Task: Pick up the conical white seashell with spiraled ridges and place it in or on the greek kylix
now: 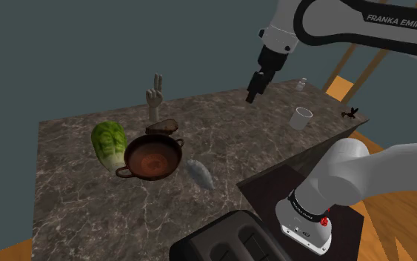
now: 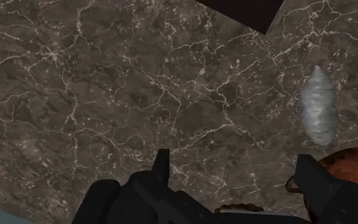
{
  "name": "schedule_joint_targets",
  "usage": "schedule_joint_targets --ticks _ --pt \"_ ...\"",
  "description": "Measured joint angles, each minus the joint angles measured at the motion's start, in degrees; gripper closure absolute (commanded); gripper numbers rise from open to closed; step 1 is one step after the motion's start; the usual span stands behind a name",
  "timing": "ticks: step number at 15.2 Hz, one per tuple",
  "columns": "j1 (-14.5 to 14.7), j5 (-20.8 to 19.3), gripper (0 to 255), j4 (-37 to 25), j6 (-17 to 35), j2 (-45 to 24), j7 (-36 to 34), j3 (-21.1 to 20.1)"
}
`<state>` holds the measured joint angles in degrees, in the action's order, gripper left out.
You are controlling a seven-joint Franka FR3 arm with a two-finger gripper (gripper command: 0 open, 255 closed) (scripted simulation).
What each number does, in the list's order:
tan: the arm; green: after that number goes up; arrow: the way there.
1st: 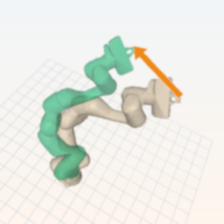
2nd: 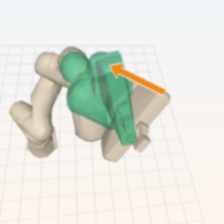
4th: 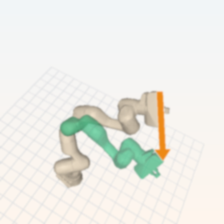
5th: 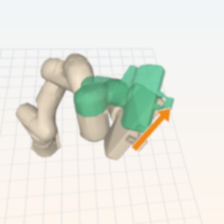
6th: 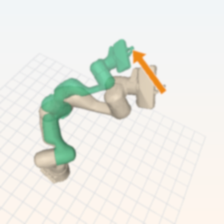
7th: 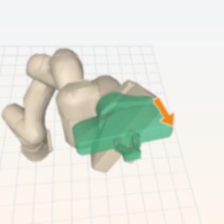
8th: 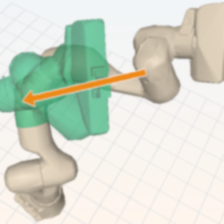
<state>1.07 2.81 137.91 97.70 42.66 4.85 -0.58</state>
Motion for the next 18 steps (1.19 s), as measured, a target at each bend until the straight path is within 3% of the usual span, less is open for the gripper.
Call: schedule_joint_targets --ticks 5,12,18 --pt "1.13 1.06 0 4.57 4.61 0.96 -2.91 -3.29" --pt "4.67 4.38 0 13.13 16.19 0.17 -11.46 -12.82" --pt "6.69 6.05 0 17.29 27.17 -5.16 -19.38 -21.76"
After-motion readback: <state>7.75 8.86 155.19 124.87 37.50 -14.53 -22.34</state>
